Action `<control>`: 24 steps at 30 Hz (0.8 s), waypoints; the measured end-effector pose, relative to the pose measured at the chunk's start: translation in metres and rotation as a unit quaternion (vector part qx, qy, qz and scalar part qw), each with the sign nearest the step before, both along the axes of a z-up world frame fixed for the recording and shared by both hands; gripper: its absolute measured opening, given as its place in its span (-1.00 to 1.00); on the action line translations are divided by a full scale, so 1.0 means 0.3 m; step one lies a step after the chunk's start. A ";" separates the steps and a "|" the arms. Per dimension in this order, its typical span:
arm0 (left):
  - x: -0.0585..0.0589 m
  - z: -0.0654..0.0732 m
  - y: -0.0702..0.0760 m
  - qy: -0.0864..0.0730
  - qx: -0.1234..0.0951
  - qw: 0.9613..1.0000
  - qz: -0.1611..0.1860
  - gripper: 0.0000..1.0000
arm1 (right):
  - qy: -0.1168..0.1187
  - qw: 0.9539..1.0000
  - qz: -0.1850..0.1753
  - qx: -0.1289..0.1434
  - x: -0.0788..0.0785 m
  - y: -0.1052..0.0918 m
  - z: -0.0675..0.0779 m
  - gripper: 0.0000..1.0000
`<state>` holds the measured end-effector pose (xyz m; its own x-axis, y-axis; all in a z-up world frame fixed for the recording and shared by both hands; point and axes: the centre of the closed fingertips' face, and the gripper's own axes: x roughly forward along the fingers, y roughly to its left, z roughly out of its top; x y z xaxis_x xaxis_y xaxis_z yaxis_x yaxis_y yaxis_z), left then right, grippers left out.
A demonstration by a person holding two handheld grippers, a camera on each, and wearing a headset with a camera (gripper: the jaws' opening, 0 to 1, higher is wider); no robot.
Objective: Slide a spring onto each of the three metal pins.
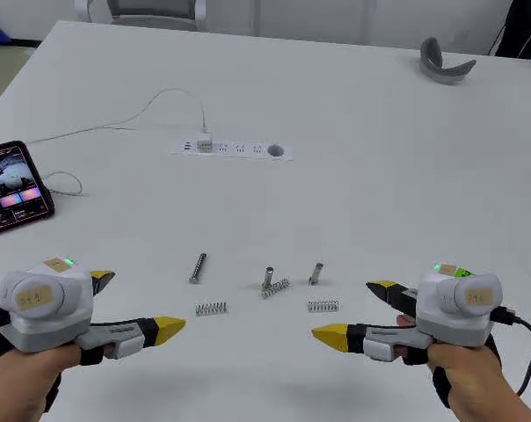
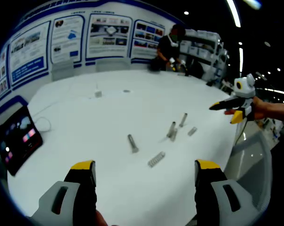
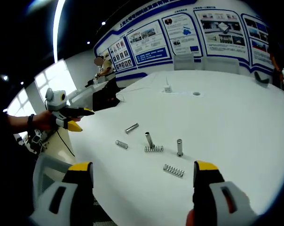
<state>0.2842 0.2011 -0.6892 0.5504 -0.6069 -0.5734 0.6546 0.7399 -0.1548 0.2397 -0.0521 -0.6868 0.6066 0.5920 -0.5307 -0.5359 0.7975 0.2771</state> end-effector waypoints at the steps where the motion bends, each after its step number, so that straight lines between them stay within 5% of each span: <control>1: 0.002 0.001 0.000 0.000 0.000 1.000 0.000 0.75 | 0.000 1.000 -0.001 -0.001 0.000 -0.001 0.000 0.80; 24: 0.072 -0.037 -0.036 0.014 0.000 1.000 -0.006 0.68 | 0.009 1.000 -0.006 -0.011 -0.030 -0.022 -0.031 0.89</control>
<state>0.3058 0.1902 -0.7003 0.5278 -0.6134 -0.5875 0.6583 0.7325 -0.1734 0.2308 -0.0587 -0.6960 0.6038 0.5720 -0.5553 -0.5203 0.8105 0.2690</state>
